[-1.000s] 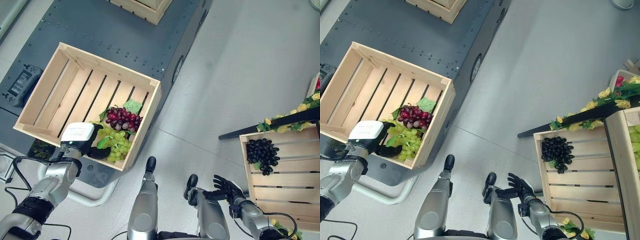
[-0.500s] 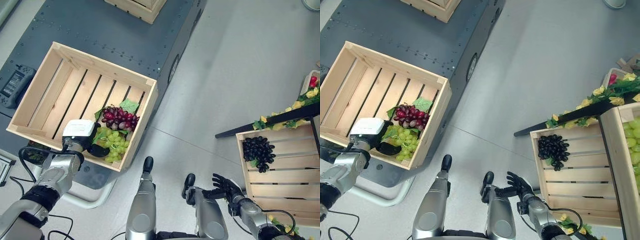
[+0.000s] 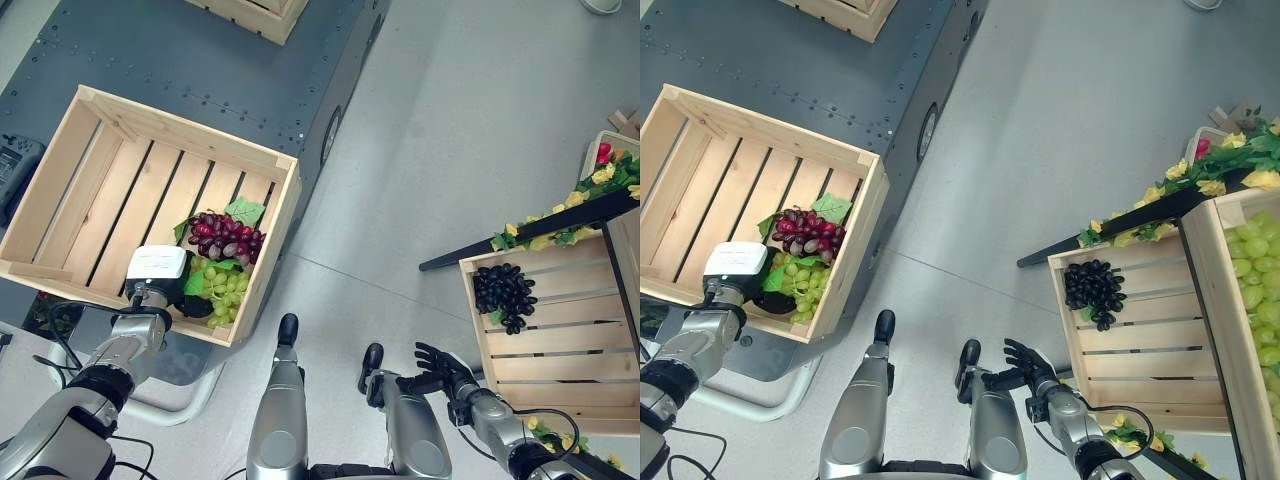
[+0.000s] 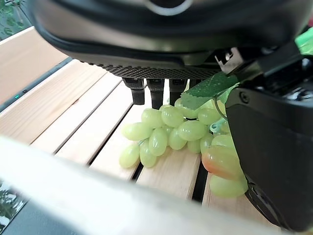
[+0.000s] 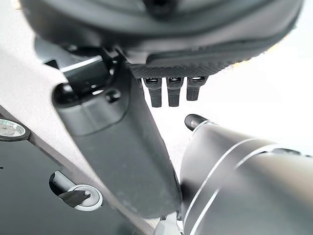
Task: Pick up the fruits from the basket on one side to the basket on the other side
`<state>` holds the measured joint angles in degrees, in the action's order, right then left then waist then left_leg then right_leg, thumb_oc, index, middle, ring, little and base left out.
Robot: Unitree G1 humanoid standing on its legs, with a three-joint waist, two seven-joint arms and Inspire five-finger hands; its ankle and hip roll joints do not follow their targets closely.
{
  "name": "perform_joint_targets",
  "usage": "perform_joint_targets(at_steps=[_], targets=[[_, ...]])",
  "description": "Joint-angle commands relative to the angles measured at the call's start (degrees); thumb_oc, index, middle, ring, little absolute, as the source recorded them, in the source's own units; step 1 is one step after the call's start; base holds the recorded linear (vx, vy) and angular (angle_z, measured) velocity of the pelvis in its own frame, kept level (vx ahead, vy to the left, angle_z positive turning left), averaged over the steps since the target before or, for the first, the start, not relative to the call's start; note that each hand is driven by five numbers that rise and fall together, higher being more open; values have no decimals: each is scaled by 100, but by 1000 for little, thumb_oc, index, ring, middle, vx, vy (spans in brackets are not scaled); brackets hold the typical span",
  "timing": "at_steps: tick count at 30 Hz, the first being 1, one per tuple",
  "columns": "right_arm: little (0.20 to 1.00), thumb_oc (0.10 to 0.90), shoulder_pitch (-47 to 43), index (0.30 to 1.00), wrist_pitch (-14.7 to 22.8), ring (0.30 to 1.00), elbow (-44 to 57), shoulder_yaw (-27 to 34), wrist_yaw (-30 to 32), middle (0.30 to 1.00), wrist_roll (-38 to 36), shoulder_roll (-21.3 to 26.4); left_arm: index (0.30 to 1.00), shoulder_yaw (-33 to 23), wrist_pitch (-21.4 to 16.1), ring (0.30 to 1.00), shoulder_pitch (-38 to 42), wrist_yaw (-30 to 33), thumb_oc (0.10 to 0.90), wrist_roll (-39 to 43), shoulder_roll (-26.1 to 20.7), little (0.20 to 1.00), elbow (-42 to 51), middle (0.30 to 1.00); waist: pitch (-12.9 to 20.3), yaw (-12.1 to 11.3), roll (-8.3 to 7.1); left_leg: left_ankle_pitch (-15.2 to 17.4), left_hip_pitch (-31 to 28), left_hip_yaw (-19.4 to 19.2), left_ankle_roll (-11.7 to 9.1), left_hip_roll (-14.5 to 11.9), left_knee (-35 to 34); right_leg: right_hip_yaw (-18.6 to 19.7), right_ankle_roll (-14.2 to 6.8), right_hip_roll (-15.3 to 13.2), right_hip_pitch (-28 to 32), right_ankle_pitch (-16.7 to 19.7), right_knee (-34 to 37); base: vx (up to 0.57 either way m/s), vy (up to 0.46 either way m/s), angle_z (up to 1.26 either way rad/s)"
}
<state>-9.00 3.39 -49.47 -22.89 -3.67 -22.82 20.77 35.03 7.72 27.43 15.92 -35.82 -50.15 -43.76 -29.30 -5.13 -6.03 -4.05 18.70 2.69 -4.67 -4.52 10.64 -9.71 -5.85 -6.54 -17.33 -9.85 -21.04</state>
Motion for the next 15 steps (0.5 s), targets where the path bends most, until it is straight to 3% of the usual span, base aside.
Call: perform_joint_targets(at_steps=[1,15], targets=[[900,800,-17,900,44,900,179,-128,98,900,35,273,300,15,-222,300,379,345,400,-117,404,300,-219,300,49,257,-71,421,261,-298,200,426,601,-292,260,553,-10,496,392,0,0,0],[900,800,84,900,20,900,228,2,124,900,46,354,300,-193,-436,300,245,808,400,-269,143,300,123,300,136,217,87,430,38,-275,218,515,418,-345,250,476,143,506,512,0,0,0]])
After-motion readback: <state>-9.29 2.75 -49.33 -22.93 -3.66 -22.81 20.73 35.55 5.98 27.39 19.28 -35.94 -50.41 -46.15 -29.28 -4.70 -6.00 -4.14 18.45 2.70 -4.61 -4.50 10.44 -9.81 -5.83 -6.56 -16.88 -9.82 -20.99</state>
